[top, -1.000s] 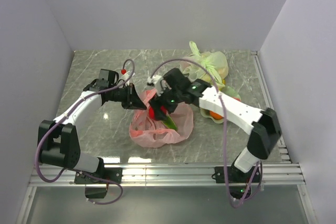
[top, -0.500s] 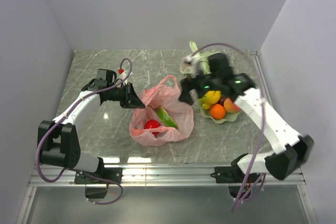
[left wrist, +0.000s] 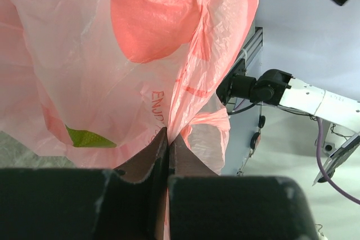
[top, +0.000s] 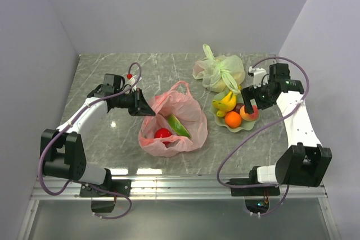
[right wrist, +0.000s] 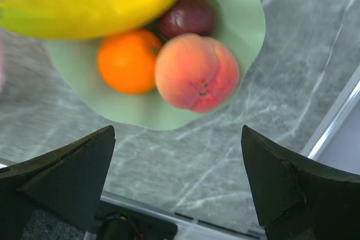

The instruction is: Place the fake fruits into the plastic bag and tie a complex knot

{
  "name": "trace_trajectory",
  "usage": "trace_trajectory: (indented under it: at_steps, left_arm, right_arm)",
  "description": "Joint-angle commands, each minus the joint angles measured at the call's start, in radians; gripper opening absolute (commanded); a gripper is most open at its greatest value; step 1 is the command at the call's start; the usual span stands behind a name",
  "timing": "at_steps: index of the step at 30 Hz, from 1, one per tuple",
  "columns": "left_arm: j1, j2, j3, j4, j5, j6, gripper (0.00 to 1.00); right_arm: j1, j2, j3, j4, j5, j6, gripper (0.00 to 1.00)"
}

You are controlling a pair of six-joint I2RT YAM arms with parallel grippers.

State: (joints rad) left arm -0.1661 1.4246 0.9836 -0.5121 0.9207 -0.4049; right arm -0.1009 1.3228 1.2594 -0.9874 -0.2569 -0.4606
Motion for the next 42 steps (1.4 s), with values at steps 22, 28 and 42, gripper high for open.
trace_trajectory:
  at_steps: [22, 28, 42]
  left_arm:
    - [0.004, 0.013, 0.017, 0.000, 0.007, 0.041, 0.07]
    - [0.004, 0.016, 0.013, 0.007, 0.010, 0.034, 0.07]
    - [0.004, 0.014, 0.017, 0.010, 0.018, 0.028, 0.02]
  right_arm:
    - [0.006, 0.250, -0.074, 0.161, 0.008, -0.092, 1.00]
    - [0.007, 0.271, -0.114, 0.184, 0.024, -0.092, 1.00]
    - [0.056, 0.122, 0.145, -0.002, -0.138, -0.027, 0.64]
